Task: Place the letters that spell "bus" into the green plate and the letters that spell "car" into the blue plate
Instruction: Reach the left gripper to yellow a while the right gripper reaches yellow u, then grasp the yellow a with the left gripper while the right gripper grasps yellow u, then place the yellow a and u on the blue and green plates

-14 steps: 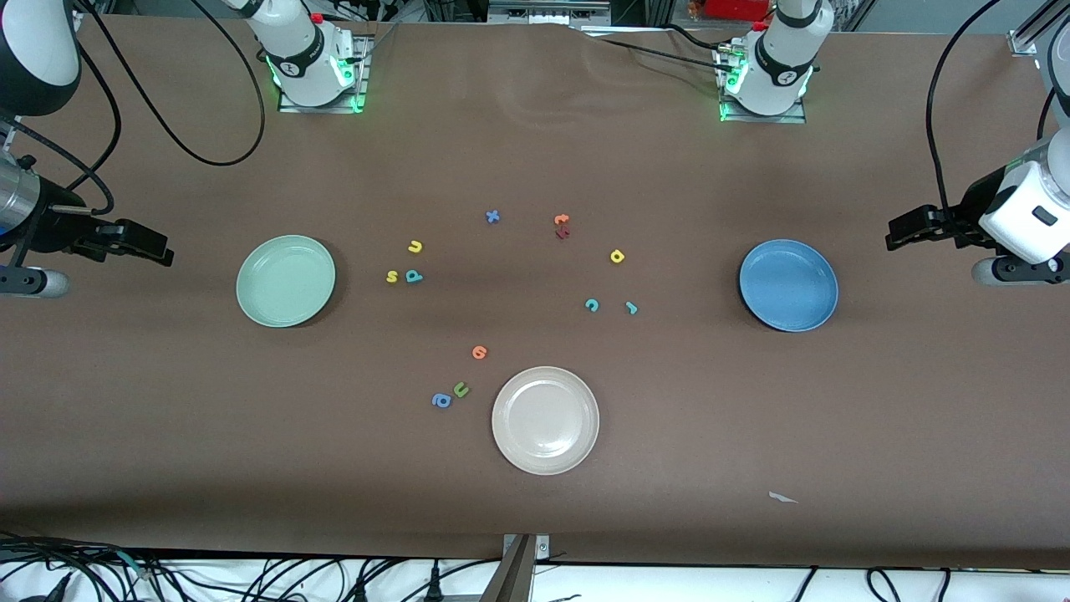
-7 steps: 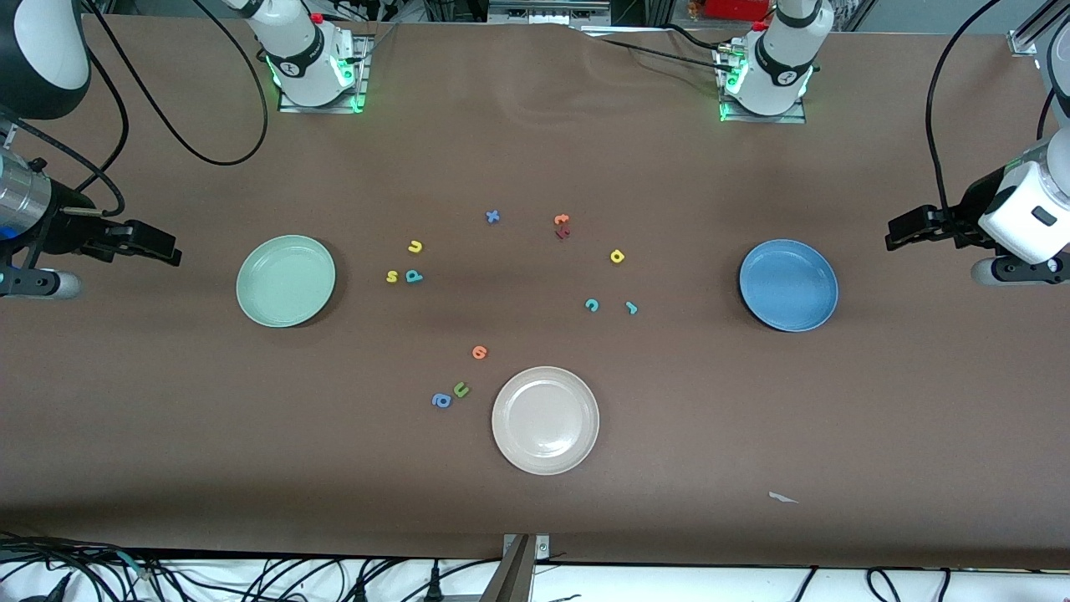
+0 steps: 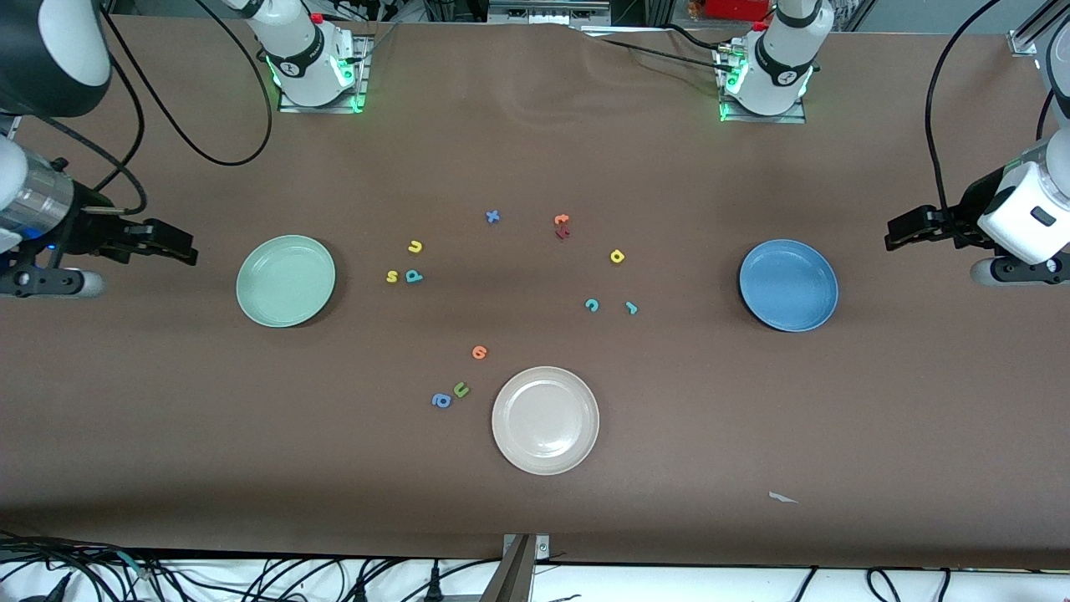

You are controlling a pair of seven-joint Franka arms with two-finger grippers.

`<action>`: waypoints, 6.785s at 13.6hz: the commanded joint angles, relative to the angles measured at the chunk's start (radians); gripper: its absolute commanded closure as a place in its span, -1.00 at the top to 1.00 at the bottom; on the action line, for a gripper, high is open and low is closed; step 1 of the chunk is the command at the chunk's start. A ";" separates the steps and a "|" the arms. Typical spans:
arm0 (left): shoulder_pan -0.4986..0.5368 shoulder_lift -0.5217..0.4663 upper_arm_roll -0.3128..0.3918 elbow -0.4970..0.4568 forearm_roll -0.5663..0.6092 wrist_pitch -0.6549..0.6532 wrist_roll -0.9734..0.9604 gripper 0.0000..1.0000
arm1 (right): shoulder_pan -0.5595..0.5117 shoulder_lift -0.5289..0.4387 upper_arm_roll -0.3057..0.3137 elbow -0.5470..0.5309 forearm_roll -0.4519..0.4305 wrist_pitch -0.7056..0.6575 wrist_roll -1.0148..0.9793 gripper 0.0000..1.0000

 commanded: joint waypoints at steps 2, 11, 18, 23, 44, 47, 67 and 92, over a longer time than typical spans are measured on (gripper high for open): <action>-0.008 0.015 0.008 0.021 -0.019 -0.011 -0.004 1.00 | 0.104 0.008 0.000 -0.017 -0.001 0.029 0.185 0.99; -0.061 0.156 -0.045 -0.034 -0.147 0.148 -0.102 1.00 | 0.338 0.038 0.041 -0.214 0.002 0.162 0.768 0.98; -0.103 0.078 -0.191 -0.436 -0.157 0.591 -0.356 1.00 | 0.338 0.008 0.137 -0.637 0.000 0.608 0.891 0.97; -0.109 0.099 -0.350 -0.700 -0.152 0.946 -0.602 1.00 | 0.338 0.028 0.151 -0.771 -0.001 0.682 0.741 0.95; -0.291 0.378 -0.358 -0.596 0.055 1.032 -1.042 0.59 | 0.338 0.189 0.152 -0.805 -0.003 0.946 0.607 -0.14; -0.299 0.378 -0.358 -0.596 0.059 1.032 -1.047 0.38 | 0.338 0.187 0.152 -0.805 -0.003 0.945 0.607 -0.41; -0.293 0.389 -0.355 -0.593 0.090 1.034 -1.053 -0.43 | 0.296 0.121 -0.345 -0.661 0.005 0.551 -0.207 -0.87; 0.287 0.053 -0.355 -0.797 0.095 0.854 -0.047 1.00 | 0.273 0.153 0.005 -0.541 0.072 0.531 0.305 0.97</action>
